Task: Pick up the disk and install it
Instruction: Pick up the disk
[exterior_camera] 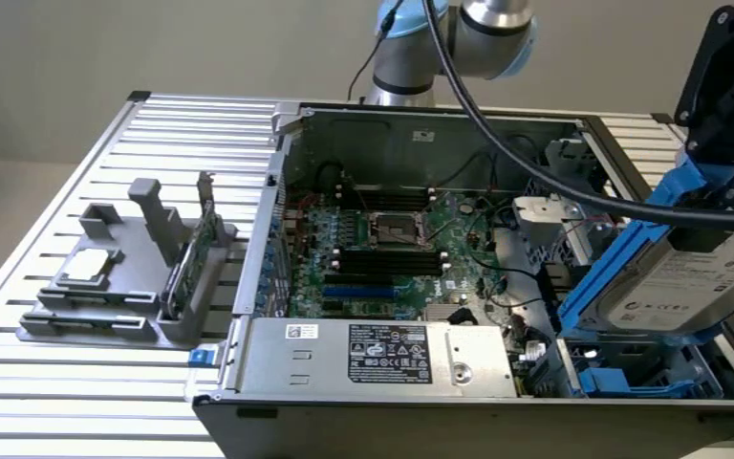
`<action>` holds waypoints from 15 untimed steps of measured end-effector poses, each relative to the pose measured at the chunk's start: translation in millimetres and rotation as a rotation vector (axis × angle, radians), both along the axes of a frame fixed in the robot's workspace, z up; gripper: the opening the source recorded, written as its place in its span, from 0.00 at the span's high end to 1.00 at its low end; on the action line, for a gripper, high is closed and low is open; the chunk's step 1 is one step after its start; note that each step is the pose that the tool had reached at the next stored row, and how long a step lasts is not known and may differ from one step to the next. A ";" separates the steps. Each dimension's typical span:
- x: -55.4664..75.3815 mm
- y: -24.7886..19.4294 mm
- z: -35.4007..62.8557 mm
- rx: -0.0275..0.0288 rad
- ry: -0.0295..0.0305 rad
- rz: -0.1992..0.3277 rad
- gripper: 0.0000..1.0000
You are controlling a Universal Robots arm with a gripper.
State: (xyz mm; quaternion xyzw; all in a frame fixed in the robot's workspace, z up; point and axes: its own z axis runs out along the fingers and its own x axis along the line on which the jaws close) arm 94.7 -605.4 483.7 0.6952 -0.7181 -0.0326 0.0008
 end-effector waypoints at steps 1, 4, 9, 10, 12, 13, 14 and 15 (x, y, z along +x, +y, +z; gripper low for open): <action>3.1 -0.1 -1.7 -0.0003 0.0001 0.000 0.67; 11.3 -0.1 -7.2 -0.0003 0.0001 0.002 0.67; 20.0 -0.1 -16.2 -0.0015 0.0001 0.011 0.67; 20.9 -0.1 -18.0 -0.0017 0.0000 0.014 0.67; 21.0 0.2 -21.8 -0.0019 -0.0008 0.023 0.67; 21.1 0.6 -23.5 -0.0020 -0.0019 0.029 0.67; 21.1 1.3 -25.0 -0.0019 -0.0028 0.036 0.67; 21.1 1.8 -26.1 -0.0019 -0.0037 0.043 0.67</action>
